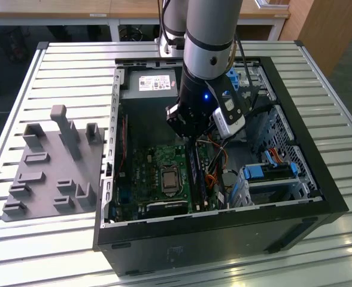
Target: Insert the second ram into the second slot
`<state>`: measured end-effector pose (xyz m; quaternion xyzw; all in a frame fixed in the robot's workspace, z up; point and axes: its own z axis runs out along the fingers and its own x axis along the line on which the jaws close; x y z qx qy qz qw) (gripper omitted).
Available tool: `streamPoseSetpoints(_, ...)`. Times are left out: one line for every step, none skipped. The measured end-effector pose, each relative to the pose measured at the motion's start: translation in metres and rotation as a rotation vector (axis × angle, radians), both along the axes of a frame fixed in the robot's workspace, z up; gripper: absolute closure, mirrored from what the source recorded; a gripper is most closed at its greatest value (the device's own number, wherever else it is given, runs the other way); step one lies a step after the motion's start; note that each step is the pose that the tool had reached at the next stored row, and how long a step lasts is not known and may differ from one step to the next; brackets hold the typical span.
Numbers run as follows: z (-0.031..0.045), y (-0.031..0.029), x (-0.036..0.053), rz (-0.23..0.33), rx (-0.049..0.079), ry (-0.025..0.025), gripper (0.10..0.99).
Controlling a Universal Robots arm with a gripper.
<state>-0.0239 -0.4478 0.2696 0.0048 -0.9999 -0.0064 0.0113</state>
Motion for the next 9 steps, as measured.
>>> streamPoseSetpoints(-0.0001,0.0,0.0,0.0,0.0,-0.0003,0.949)
streamPoseSetpoints(-0.0004,0.0,0.0,0.0,0.0,-0.0007,0.949)
streamPoseSetpoints(-0.0004,0.0,0.0,0.0,0.0,-0.001,0.949)
streamPoseSetpoints(-0.0011,0.0,0.0,0.0,0.0,-0.0019,0.949)
streamPoseSetpoints(-0.0018,0.0,0.0,0.0,0.0,-0.002,0.949)
streamPoseSetpoints(-0.002,0.0,0.0,0.0,0.0,-0.002,0.949)
streamPoseSetpoints(-0.0021,0.0,0.0,0.0,0.0,-0.002,0.949)
streamPoseSetpoints(-0.0023,0.0,0.0,0.0,0.0,-0.002,0.949)
streamPoseSetpoints(-0.0026,0.0,0.0,0.0,0.0,-0.002,0.949)
